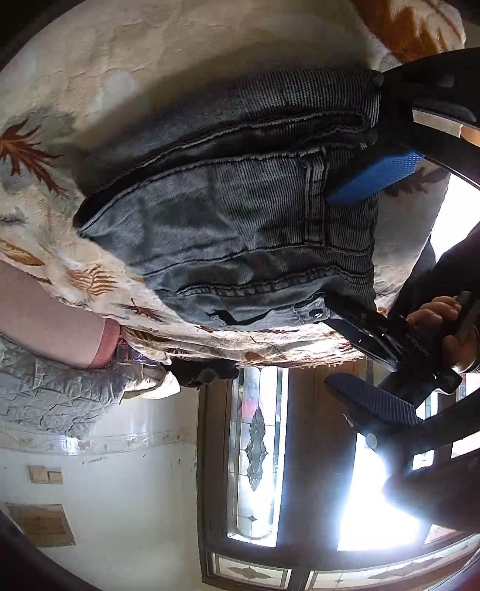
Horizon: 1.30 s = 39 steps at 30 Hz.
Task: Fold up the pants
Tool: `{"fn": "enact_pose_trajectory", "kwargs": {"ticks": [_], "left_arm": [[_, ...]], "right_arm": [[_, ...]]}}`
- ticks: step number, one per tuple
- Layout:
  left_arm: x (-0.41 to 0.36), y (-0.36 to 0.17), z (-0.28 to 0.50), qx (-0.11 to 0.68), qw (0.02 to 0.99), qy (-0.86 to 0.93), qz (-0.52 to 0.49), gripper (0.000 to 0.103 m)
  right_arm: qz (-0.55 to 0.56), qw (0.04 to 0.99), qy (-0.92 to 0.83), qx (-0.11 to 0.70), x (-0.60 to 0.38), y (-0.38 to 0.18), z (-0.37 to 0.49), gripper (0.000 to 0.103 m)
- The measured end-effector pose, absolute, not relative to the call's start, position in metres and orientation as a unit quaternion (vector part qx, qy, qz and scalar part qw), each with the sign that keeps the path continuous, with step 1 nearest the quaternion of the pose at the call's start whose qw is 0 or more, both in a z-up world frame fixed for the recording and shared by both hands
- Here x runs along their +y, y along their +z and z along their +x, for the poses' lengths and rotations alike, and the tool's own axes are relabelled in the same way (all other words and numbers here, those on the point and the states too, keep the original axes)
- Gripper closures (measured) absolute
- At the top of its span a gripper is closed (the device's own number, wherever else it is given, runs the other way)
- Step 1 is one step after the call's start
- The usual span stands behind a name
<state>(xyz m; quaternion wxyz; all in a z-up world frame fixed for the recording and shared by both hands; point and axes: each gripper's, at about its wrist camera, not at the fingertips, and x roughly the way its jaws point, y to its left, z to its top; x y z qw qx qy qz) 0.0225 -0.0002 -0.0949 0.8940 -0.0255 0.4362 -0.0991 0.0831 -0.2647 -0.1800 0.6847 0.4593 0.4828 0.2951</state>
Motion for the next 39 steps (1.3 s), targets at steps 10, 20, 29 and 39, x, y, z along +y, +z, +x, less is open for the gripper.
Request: {"fn": "enact_pose_trajectory", "kwargs": {"ticks": [10,20,29,39], "left_arm": [[0.009,-0.093,0.019,0.431,0.893,-0.115,-0.050,0.023],[0.010,-0.093,0.021,0.435,0.892,-0.108,-0.056,0.022],[0.013,-0.098,0.023,0.436,0.890,-0.118,-0.067,0.019],[0.013,-0.097,0.021,0.436,0.890,-0.110,-0.071,0.019]], "right_arm": [[0.472,0.671,0.303,0.485,-0.259,-0.195,0.086,0.010],[0.412,0.713,0.323,0.466,-0.245,-0.126,0.159,0.010],[0.428,0.699,0.275,0.502,-0.240,-0.174,0.210,0.010],[0.384,0.719,0.285,0.503,-0.247,-0.174,0.142,0.009]]}}
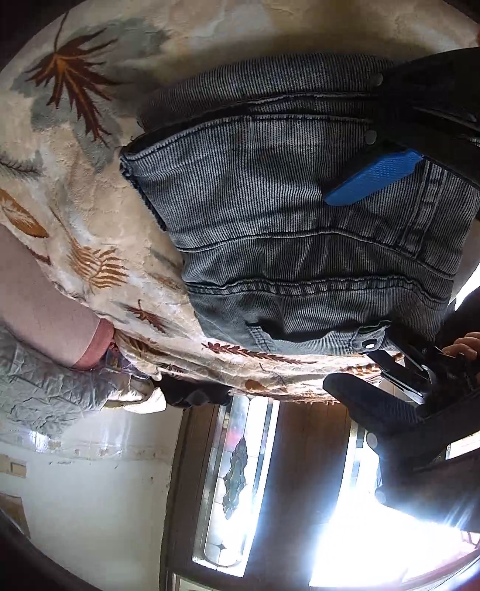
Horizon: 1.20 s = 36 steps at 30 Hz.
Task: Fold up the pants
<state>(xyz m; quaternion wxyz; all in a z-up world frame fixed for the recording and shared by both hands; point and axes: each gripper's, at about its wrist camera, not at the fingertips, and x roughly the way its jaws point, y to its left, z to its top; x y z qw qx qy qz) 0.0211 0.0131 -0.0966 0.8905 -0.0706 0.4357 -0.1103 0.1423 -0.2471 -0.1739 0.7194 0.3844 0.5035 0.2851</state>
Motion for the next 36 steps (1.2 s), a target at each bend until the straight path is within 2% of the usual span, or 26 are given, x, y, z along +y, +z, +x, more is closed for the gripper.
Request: {"fn": "enact_pose_trajectory", "kwargs": {"ticks": [5,10,13,18,22,25,33,36], "left_arm": [[0.011,-0.093,0.019,0.433,0.893,-0.103,-0.063,0.019],[0.009,-0.091,0.019,0.437,0.892,-0.101,-0.058,0.019],[0.014,-0.081,0.017,0.434,0.893,-0.102,-0.061,0.019],[0.054,-0.065,0.024,0.430,0.886,-0.101,-0.141,0.019],[0.085,-0.081,0.055,0.475,0.836,-0.127,-0.242,0.019],[0.084,-0.099,0.077,0.510,0.799,-0.150,-0.282,0.019],[0.055,-0.119,0.099,0.539,0.769,-0.184,-0.291,0.019],[0.049,-0.119,0.102,0.540,0.775,-0.189,-0.269,0.020]], "right_arm": [[0.365,0.742,0.310,0.470,-0.250,-0.150,0.105,0.009],[0.346,0.739,0.302,0.493,-0.244,-0.178,0.088,0.009],[0.360,0.746,0.303,0.471,-0.253,-0.155,0.087,0.008],[0.351,0.775,0.288,0.440,-0.289,-0.123,0.088,0.008],[0.362,0.764,0.247,0.474,-0.324,-0.139,0.113,0.007],[0.365,0.744,0.236,0.508,-0.332,-0.161,0.135,0.007],[0.352,0.724,0.230,0.546,-0.316,-0.193,0.159,0.007],[0.305,0.733,0.238,0.559,-0.298,-0.186,0.161,0.015]]}}
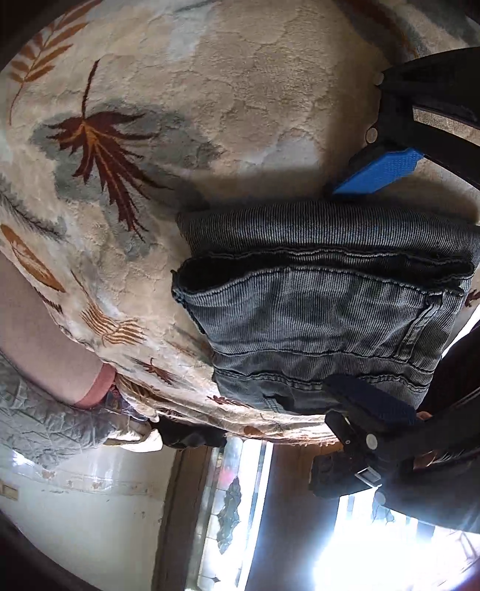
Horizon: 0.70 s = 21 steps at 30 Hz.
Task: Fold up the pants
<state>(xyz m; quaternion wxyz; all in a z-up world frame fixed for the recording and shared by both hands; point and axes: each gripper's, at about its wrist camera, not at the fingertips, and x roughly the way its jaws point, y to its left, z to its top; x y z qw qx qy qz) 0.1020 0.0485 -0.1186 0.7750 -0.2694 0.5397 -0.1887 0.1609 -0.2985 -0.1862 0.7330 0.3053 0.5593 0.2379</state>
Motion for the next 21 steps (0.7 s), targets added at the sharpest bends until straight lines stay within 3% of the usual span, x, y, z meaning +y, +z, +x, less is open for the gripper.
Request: {"fn": "enact_pose_trajectory", "kwargs": {"ticks": [1,2,3,4,8,13,21], "left_arm": [[0.046,-0.118,0.102,0.538,0.780,-0.186,-0.260,0.025],[0.044,-0.117,0.102,0.537,0.782,-0.188,-0.255,0.046],[0.041,-0.118,0.104,0.542,0.778,-0.195,-0.252,0.056],[0.040,-0.118,0.104,0.543,0.782,-0.186,-0.244,0.058],[0.035,-0.112,0.099,0.532,0.799,-0.178,-0.217,0.069],[0.025,-0.093,0.088,0.507,0.829,-0.172,-0.164,0.079],[0.032,-0.025,0.078,0.419,0.881,-0.176,-0.130,0.080]], "right_arm": [[0.290,0.735,0.236,0.565,-0.291,-0.185,0.161,0.023],[0.274,0.740,0.232,0.569,-0.285,-0.184,0.161,0.035],[0.255,0.746,0.224,0.573,-0.281,-0.183,0.160,0.044],[0.237,0.749,0.218,0.579,-0.277,-0.184,0.160,0.063],[0.218,0.762,0.206,0.574,-0.276,-0.176,0.156,0.082],[0.164,0.793,0.213,0.546,-0.258,-0.141,0.146,0.087],[0.126,0.831,0.233,0.489,-0.235,-0.073,0.139,0.089]]}}
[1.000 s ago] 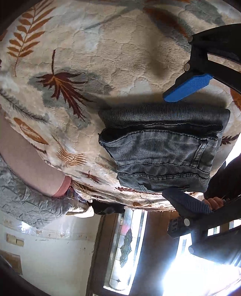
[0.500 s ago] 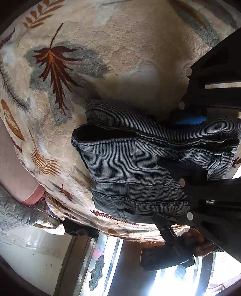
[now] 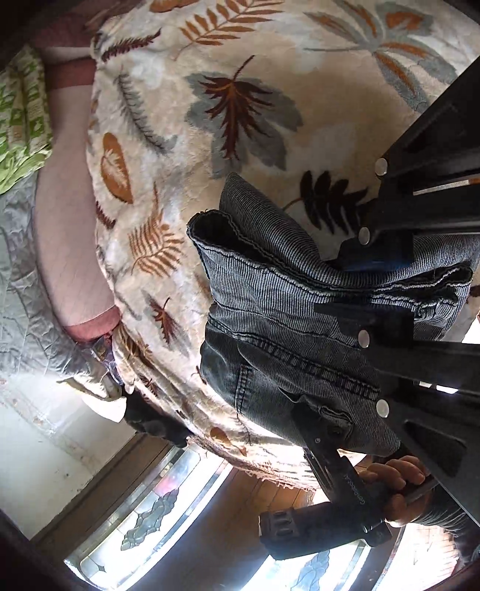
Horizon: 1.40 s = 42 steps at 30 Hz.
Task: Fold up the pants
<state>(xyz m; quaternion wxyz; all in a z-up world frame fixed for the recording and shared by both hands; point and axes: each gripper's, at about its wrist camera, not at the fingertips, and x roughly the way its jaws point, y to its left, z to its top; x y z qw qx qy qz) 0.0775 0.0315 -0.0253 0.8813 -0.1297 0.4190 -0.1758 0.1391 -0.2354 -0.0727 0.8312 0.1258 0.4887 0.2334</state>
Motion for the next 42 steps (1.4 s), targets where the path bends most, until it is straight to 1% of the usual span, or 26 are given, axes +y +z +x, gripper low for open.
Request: {"fn": "enact_pose_trajectory", "kwargs": {"ticks": [4,8,12,18,19,20,21,22,23,24,25,26,27,30,31,33,35,37,38,39,41,42], "left_arm": [[0.037,0.001,0.088,0.383,0.898,-0.179,-0.122,0.080],[0.038,0.001,0.104,0.377,0.901,-0.174,-0.123,0.080],[0.034,-0.023,0.114,0.393,0.897,-0.163,-0.121,0.079],[0.028,-0.075,0.128,0.442,0.879,-0.140,-0.108,0.079],[0.027,-0.082,0.127,0.448,0.879,-0.129,-0.099,0.078],[0.026,-0.086,0.126,0.449,0.881,-0.118,-0.090,0.076],[0.027,-0.088,0.124,0.449,0.882,-0.114,-0.088,0.073],[0.028,-0.087,0.123,0.450,0.882,-0.111,-0.091,0.069],[0.030,-0.085,0.122,0.451,0.882,-0.104,-0.091,0.060],[0.031,-0.081,0.120,0.447,0.885,-0.096,-0.091,0.056],[0.033,-0.076,0.115,0.438,0.890,-0.087,-0.090,0.046],[0.033,-0.071,0.110,0.427,0.897,-0.079,-0.086,0.037],[0.034,-0.065,0.106,0.419,0.902,-0.072,-0.080,0.035],[0.031,-0.053,0.093,0.408,0.909,-0.059,-0.056,0.035],[0.030,-0.051,0.089,0.407,0.910,-0.058,-0.050,0.035],[0.027,-0.050,0.079,0.405,0.912,-0.047,-0.039,0.035],[0.019,-0.059,0.075,0.413,0.910,-0.041,-0.017,0.034],[0.007,-0.083,0.078,0.451,0.892,-0.018,0.031,0.032],[0.002,-0.091,0.077,0.451,0.891,-0.009,0.052,0.032],[0.000,-0.089,0.073,0.431,0.900,-0.006,0.066,0.032],[0.001,-0.076,0.068,0.433,0.899,-0.011,0.072,0.032],[0.004,-0.067,0.064,0.429,0.901,-0.012,0.062,0.032]], "right_arm": [[0.122,0.849,0.237,0.456,-0.230,-0.040,0.152,0.089],[0.102,0.860,0.232,0.442,-0.223,-0.032,0.168,0.089],[0.108,0.857,0.225,0.451,-0.224,-0.056,0.183,0.089],[0.119,0.837,0.203,0.494,-0.223,-0.119,0.194,0.089],[0.116,0.832,0.201,0.504,-0.223,-0.129,0.195,0.088],[0.110,0.831,0.193,0.510,-0.223,-0.137,0.195,0.085],[0.111,0.832,0.183,0.513,-0.226,-0.141,0.194,0.083],[0.121,0.829,0.181,0.515,-0.230,-0.143,0.194,0.075],[0.128,0.828,0.180,0.516,-0.233,-0.142,0.193,0.065],[0.124,0.831,0.178,0.513,-0.234,-0.138,0.190,0.059],[0.118,0.837,0.172,0.506,-0.236,-0.133,0.186,0.049],[0.117,0.843,0.169,0.497,-0.238,-0.127,0.180,0.046],[0.119,0.848,0.165,0.489,-0.240,-0.120,0.174,0.046],[0.127,0.864,0.164,0.459,-0.238,-0.098,0.152,0.043],[0.123,0.866,0.170,0.454,-0.233,-0.095,0.145,0.041],[0.103,0.870,0.170,0.451,-0.220,-0.096,0.134,0.040],[0.069,0.868,0.153,0.467,-0.205,-0.113,0.130,0.040],[0.014,0.851,0.129,0.508,-0.190,-0.147,0.132,0.039],[-0.001,0.847,0.123,0.517,-0.186,-0.158,0.131,0.039],[0.008,0.855,0.120,0.504,-0.188,-0.156,0.129,0.039],[0.039,0.856,0.121,0.500,-0.195,-0.140,0.124,0.038],[0.048,0.864,0.125,0.486,-0.199,-0.128,0.119,0.038]]}}
